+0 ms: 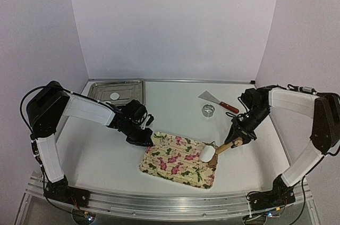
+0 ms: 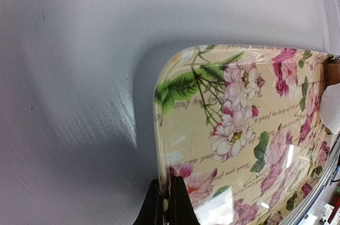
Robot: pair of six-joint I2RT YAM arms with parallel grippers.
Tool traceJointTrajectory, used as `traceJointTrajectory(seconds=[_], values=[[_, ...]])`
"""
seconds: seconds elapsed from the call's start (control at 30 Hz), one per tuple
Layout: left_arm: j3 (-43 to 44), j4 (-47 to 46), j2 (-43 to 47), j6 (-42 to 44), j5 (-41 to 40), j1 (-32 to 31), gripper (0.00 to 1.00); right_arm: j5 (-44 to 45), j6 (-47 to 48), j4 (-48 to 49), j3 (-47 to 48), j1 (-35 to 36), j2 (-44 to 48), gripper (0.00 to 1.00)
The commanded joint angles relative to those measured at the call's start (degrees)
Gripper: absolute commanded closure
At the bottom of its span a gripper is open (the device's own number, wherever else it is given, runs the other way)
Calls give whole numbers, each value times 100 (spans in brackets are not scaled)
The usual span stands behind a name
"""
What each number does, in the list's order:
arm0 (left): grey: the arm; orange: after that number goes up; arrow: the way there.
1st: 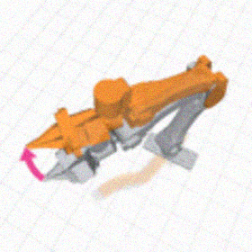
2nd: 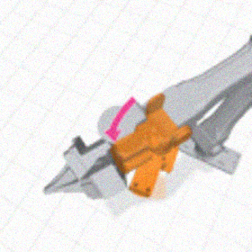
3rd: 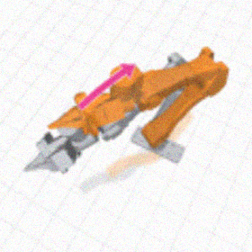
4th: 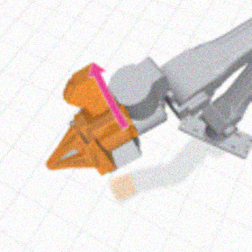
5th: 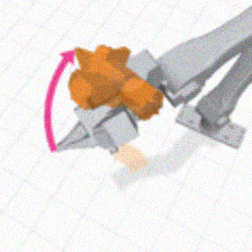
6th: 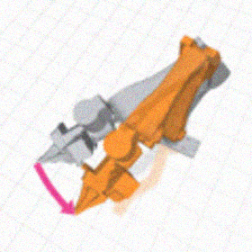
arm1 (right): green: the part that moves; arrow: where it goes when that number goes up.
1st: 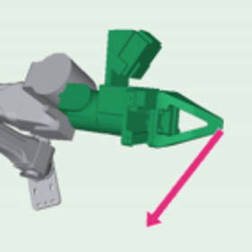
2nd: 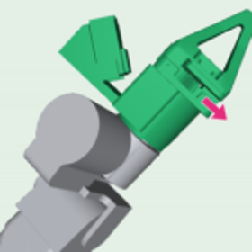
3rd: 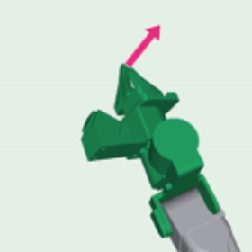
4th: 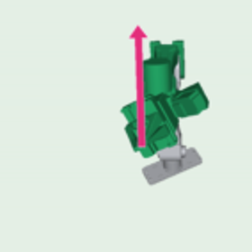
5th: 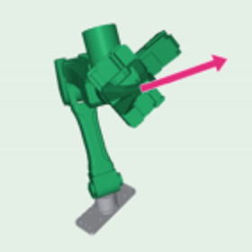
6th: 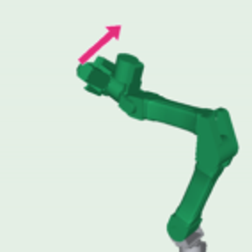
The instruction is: Roll out the dumpling wrappers from the dough
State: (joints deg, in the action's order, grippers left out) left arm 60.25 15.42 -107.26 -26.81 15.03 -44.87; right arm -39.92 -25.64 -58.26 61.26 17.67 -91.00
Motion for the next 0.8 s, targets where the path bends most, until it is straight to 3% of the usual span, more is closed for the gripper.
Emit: traceJointTrajectory(seconds=[0.0,0.33,0.63,0.77], values=[[-111,425,140,181,-421,259,100,998,18,-599,552,238,79,100],[-80,405,114,181,-314,256,100,1183,-552,-566,1686,1700,-401,100],[18,443,46,199,-278,253,100,1417,-709,-614,2517,2153,-868,100],[69,597,19,112,-317,258,100,1880,-844,-1067,2985,2278,-984,100]])
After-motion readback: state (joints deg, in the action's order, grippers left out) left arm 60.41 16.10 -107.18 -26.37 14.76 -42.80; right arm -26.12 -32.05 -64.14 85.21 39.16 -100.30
